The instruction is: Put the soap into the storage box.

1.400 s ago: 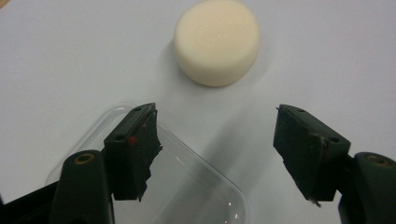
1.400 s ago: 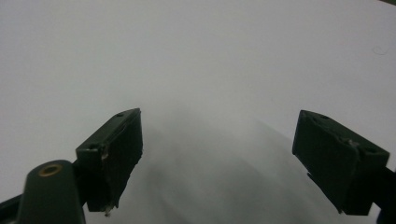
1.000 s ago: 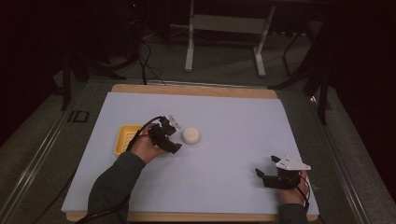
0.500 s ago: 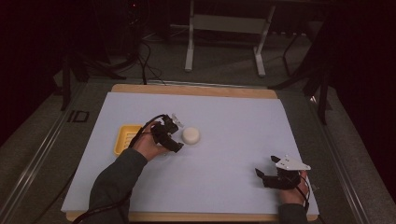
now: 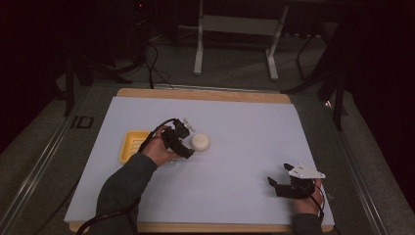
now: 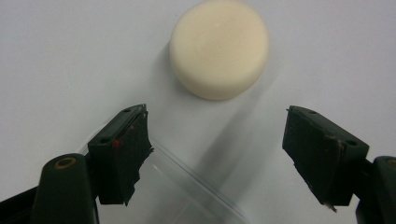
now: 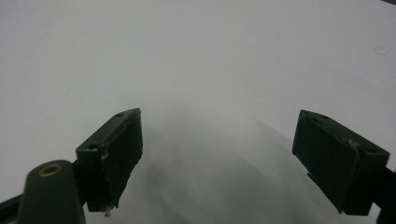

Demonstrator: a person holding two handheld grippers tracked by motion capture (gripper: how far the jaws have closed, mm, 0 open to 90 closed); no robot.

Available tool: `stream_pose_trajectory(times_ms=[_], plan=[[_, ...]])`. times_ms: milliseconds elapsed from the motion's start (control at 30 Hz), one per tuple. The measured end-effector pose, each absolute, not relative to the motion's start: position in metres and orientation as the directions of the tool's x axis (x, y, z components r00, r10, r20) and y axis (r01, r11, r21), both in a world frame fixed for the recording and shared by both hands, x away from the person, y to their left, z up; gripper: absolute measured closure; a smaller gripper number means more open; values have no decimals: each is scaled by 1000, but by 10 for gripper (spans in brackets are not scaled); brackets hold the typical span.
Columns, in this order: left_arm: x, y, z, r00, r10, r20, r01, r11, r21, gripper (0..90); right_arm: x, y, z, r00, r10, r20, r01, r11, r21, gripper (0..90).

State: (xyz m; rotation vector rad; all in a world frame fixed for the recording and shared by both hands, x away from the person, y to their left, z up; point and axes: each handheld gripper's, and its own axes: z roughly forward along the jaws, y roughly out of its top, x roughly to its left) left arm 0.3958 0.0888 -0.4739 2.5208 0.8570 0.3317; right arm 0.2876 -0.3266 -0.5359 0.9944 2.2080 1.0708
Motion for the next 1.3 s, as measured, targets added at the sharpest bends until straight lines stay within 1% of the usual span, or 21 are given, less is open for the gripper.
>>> stream_pose_trajectory(times_ms=[267,367,633,1300], plan=[[402,83,-476,780,622,74,521,-710,475,213,288,-327,-536,-618,778,-112,395,431,812,161],[404,82,-477,775,628,72,529,-706,471,189,288,-326,-536,-619,777,-112,395,431,811,161],[408,79,-480,776,629,53,539,-704,462,161,287,-327,-536,-621,776,-112,393,431,812,161],[419,68,-486,785,619,35,540,-711,450,155,287,-327,-536,-623,774,-110,391,431,813,161]])
